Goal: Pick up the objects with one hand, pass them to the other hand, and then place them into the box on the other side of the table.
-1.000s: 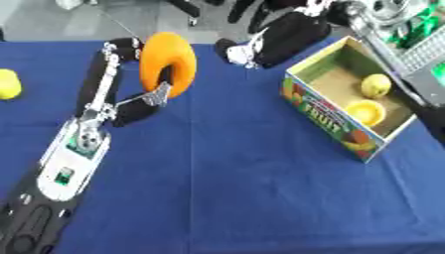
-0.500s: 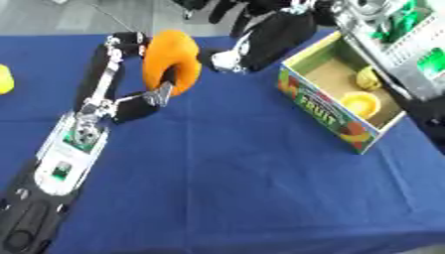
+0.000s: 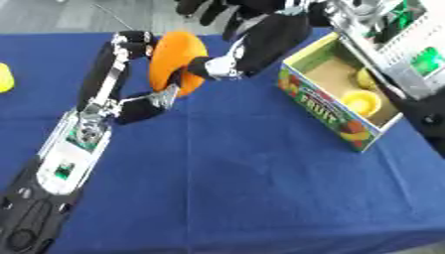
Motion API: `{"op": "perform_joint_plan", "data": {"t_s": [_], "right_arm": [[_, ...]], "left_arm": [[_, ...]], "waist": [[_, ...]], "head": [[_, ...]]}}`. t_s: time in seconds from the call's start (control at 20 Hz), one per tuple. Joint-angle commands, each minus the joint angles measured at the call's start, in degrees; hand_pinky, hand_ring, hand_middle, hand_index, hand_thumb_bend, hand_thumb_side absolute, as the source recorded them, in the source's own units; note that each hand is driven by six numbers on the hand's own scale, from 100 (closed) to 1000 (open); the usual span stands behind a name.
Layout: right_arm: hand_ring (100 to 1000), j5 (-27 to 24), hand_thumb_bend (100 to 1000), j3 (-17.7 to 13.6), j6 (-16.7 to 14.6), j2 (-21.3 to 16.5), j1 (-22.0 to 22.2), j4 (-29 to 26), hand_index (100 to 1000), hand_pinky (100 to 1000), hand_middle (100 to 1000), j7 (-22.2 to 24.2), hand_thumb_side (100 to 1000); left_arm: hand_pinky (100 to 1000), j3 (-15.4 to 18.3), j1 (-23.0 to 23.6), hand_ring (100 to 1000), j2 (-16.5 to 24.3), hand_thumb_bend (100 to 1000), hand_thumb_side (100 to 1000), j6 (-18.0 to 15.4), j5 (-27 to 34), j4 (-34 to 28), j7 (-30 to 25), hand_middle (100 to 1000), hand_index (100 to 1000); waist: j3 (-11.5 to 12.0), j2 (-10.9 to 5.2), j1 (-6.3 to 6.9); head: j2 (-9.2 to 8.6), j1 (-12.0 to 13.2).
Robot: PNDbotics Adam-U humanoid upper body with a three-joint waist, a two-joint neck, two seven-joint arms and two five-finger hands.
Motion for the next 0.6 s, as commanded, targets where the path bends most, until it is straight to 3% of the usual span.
{"op": "perform_joint_plan", "data": {"t_s": [0.05,0.6], "right_arm": [[909,1.17,346,-0.54,0.20,-0.70,-0.74,-0.53,895,759,915,0.27,263],[899,4.65,380,-0.10,0.55,-1.18,0.26,-0.53,886,759,901,0.65,253]], "left_arm": [[608,-0.44,-1.23,501,-0.30,100,158,-0.87,-0.98,-1.93,-0.12,462,385],[608,-1.97,-0.52,507,0.97,100,133,-2.98,-2.76,-6.19,-1.07,466,390]], "waist": [[0.10,-0.09,-0.79],[0.61,0.12,-0.96]], "head": [[0.05,-0.22],[-0.38,-1.33]]}}
